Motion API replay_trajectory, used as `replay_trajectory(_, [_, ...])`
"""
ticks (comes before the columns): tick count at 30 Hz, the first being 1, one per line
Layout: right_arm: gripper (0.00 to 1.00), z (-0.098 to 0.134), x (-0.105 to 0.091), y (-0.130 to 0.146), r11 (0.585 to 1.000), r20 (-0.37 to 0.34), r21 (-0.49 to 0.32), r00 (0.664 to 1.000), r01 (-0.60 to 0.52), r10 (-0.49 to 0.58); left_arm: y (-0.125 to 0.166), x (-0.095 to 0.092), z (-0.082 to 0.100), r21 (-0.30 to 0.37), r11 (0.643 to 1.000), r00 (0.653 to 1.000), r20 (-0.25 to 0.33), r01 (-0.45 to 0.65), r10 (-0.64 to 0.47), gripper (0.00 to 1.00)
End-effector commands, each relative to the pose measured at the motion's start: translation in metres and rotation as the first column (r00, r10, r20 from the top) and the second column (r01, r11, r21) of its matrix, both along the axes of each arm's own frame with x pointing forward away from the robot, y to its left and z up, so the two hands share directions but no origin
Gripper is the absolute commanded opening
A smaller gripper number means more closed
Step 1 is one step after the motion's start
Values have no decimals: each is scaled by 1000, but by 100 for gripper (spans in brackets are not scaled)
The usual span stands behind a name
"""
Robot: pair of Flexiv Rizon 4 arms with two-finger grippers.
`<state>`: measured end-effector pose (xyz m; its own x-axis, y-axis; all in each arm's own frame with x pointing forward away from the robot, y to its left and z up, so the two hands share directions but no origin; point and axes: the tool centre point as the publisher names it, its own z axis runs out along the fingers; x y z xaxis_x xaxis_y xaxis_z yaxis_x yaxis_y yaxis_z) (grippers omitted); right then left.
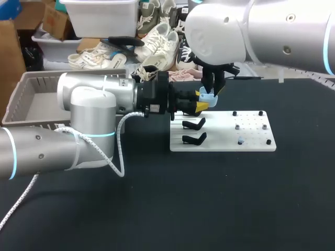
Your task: Pick up each earbud case from the left stands, insert the matching earbuds, close the lid, and place the case in the box.
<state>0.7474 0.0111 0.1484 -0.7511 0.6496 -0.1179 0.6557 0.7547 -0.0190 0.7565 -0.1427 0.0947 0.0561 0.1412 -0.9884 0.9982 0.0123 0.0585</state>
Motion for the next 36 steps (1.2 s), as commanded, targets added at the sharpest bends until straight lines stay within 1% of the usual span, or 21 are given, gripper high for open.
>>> replay_trajectory(1, [0,1,-2,0,1000,6,2,1000,-2,2,0,-1,0,-2,1000,1000,2,-3,3,0])
replay_trajectory(27, [0,-4,0,1,1000,-5,6,1000,-15,15,0,-1,0,-2,1000,1000,2,-3,3,0])
replay_trajectory(36, [0,-2,0,-2,1000,0,10,1000,-27,27,0,-1,0,-2,1000,1000,2,-3,3,0])
